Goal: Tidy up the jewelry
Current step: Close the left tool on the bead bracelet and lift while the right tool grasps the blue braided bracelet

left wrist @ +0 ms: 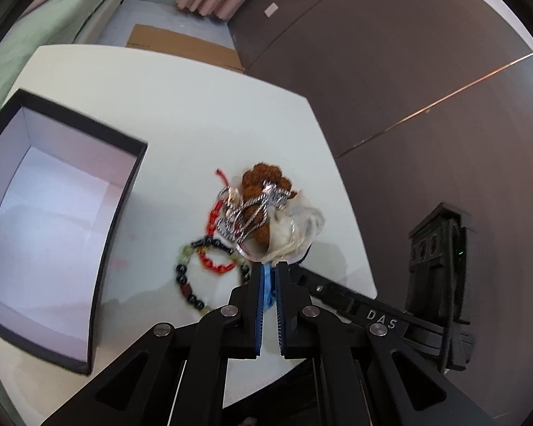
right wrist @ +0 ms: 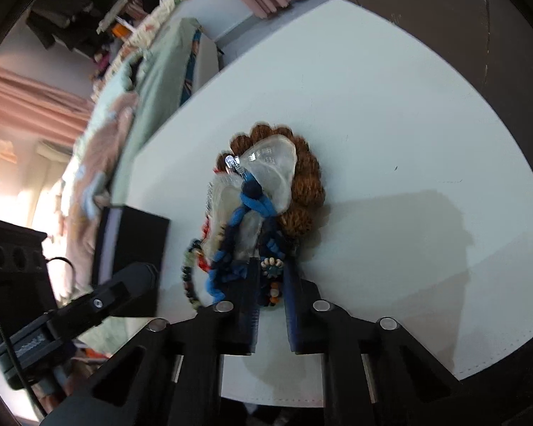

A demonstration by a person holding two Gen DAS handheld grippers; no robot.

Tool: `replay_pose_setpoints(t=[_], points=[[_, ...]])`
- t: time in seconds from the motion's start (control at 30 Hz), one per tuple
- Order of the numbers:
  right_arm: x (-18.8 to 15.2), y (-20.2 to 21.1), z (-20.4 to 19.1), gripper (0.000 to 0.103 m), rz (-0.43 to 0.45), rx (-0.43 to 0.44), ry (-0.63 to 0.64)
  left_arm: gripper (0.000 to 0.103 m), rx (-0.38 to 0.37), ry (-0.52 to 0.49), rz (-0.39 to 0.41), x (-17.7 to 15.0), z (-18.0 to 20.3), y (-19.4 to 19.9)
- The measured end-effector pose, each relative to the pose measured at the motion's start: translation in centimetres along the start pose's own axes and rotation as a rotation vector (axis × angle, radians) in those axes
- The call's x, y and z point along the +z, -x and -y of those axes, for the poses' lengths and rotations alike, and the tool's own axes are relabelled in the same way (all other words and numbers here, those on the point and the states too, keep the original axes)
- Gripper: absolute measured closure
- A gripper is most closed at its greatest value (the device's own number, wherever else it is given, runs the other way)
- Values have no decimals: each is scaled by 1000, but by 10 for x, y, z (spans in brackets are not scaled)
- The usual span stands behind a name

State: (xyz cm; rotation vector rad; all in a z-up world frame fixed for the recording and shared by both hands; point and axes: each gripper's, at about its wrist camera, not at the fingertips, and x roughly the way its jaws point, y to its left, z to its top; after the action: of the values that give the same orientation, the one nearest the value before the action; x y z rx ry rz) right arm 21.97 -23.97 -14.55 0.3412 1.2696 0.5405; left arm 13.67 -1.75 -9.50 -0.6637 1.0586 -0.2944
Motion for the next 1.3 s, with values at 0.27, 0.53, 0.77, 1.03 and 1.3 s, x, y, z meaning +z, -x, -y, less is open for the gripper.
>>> replay_pose_setpoints(t=[0.27,0.53,0.77,1.03,1.3], points=[[-7,38,4,90,108,47,-1,51,82,-66,-48,-17,5,-9],[-16,86,16,90,229,126,-25,51,144,-138,-49,-19,13,-27],[-20,99,21,90,242,154,-44,55,266,-281,-60,-25,31,-51],[-21,101,24,90,238,164,-51,82,454,-500,-78,-42,45,-78],[-23,103,16,90,245,170,-9,95,345,-410,-60,-21,35,-57]])
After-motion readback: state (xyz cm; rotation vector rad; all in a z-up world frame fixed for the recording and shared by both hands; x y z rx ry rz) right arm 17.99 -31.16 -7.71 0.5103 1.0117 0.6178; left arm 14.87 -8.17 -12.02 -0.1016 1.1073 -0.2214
